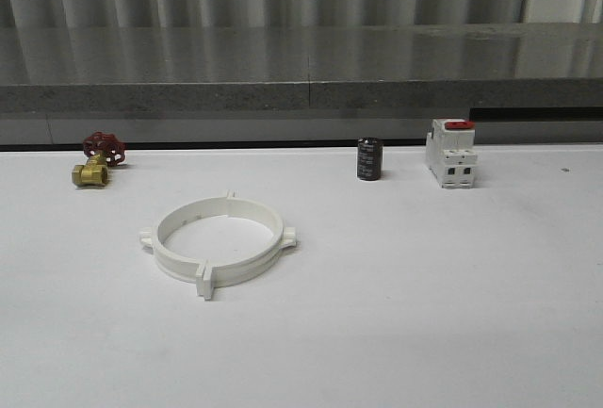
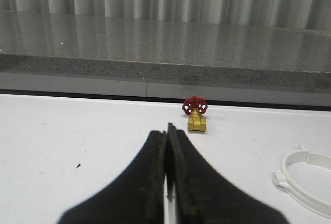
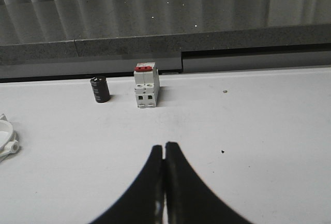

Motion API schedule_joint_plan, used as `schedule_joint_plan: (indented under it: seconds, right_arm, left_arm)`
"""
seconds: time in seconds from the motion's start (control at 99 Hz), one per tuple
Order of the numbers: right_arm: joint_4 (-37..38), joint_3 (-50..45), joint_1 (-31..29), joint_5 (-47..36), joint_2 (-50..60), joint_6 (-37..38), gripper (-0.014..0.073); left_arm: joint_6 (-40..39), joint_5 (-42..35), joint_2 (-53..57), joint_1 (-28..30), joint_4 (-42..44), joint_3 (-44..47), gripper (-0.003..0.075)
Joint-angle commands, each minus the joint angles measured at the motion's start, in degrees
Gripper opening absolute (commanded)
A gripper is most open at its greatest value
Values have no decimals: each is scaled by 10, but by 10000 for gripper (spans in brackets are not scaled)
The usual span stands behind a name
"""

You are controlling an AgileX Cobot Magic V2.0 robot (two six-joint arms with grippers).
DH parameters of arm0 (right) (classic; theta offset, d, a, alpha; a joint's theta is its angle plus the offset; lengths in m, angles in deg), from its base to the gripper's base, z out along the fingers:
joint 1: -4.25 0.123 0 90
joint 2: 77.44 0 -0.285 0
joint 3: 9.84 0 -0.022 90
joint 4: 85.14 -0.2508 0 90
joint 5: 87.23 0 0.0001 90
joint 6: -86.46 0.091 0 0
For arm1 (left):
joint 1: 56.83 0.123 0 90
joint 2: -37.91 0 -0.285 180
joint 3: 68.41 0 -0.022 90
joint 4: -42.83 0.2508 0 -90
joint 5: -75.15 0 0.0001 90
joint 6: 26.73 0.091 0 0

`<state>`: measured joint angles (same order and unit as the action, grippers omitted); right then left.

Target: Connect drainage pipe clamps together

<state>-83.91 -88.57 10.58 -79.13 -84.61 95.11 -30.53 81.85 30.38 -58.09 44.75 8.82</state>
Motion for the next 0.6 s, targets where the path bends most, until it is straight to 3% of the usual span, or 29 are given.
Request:
schedule_joint_plan:
  seconds: [0.0, 0.586]
  right_arm:
    - [6, 9, -3, -47, 11, -5, -68]
    - [6, 9, -3, -47, 11, -5, -68]
  left_arm:
    - [6, -48, 15, 1, 2, 18, -21]
    - [6, -53, 15, 1, 12, 26, -21]
